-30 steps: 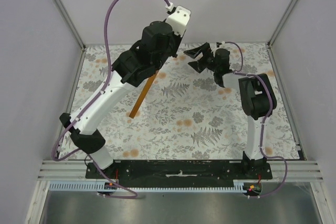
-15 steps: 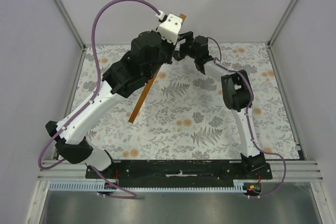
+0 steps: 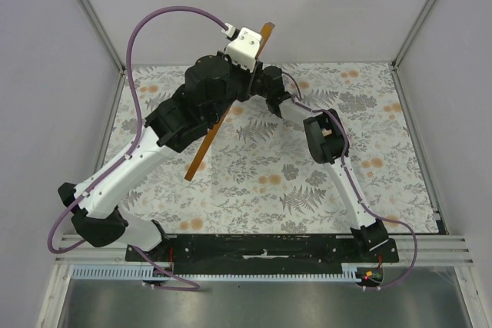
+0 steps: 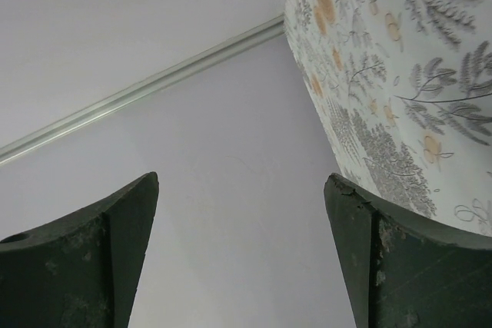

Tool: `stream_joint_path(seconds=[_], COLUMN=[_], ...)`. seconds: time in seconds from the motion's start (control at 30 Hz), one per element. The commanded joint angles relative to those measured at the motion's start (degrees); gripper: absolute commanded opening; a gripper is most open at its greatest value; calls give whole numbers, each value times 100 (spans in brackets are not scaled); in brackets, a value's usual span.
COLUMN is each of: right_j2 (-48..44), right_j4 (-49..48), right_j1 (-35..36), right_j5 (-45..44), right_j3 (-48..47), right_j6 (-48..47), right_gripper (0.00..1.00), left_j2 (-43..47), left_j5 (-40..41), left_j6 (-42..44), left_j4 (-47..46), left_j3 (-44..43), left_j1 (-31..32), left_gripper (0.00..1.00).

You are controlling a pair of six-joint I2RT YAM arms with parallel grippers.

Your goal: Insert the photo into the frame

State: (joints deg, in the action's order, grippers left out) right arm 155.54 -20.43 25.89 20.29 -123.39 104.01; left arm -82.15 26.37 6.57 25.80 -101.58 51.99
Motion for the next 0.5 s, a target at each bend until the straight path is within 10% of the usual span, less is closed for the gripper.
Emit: stream_joint_path(seconds=[0.0, 0.47], right_j2=[-200, -2018], right_j4=[-1216, -1968], right_j1=[21, -84], right_j5=[202, 740], right_j3=[87, 2477], right_j6=[199, -450], right_gripper=[95, 93], left_j2=[85, -108], left_j5=[96, 457], left_j6=[-411, -358], left_j4=[-444, -348], left_j3=[16, -696], left_j1=[-4, -31], left_gripper=[2, 2])
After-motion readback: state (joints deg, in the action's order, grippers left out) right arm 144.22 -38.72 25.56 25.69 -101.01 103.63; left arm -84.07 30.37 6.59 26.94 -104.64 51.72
